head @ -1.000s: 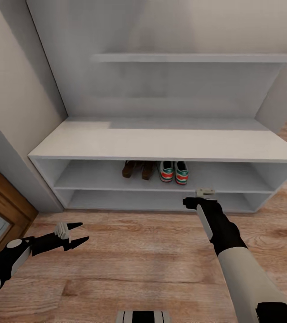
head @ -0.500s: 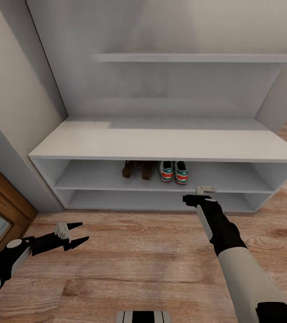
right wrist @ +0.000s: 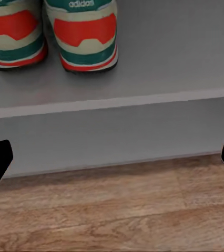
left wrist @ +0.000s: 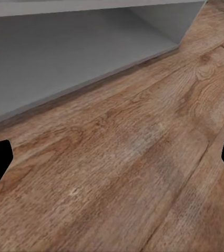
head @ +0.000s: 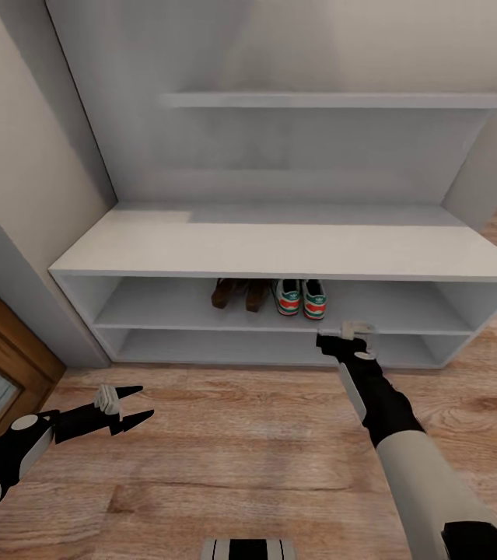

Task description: Pick up the two gym shoes and the two sandals from the corridor floor and place them onto the hallstand (shoe rack) in the corridor, making sure they are on the rack and not on the floor. Arrange them so the two gym shoes are next to each other and the two sandals are next to each other.

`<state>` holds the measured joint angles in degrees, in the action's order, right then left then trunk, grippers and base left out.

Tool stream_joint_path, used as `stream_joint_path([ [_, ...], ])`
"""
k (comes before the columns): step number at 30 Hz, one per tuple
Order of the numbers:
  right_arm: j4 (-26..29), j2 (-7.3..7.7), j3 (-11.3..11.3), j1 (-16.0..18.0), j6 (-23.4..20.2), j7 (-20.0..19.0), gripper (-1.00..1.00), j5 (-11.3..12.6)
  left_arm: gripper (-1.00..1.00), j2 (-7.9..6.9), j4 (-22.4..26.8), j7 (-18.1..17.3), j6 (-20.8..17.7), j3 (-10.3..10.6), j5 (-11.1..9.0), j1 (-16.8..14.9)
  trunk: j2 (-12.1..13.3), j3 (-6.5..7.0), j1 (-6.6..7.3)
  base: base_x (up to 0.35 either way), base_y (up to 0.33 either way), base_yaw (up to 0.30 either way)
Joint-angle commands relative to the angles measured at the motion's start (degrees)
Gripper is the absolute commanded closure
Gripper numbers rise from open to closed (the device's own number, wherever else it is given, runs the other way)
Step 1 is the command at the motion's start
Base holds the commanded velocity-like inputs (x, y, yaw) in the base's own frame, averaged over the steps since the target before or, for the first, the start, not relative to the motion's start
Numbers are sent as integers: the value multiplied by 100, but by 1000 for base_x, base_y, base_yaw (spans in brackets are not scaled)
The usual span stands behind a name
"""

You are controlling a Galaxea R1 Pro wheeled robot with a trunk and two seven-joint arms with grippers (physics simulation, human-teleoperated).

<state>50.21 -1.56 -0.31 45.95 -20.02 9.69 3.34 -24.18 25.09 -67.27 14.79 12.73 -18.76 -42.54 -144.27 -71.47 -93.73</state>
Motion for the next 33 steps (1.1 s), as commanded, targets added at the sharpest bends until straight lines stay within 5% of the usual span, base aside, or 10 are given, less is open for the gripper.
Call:
stream_joint_path([
  [1, -113, -3, -3, 2, 75, 25, -100, 33, -100, -7, -4, 3, 33, 47, -49, -6, -2, -4, 2, 0, 0, 0],
  [8, -1443, -9, 5, -5, 1291, 24, -100, 26, -100, -7, -4, 3, 33, 46, -49, -7, -2, -4, 2, 0, 0, 0],
  [24, -2605, -3, -4, -520, 2187, 17, -100, 22, -100, -7, -4, 6, 33, 45, -55, -8, -2, -4, 2, 0, 0, 0],
  [33, -4017, -2, 1, -592, 3502, 17, -100, -23, -100, -7, -4, 18, 33, 49, -56, -5, 10, 195, 25, 0, 0, 0],
])
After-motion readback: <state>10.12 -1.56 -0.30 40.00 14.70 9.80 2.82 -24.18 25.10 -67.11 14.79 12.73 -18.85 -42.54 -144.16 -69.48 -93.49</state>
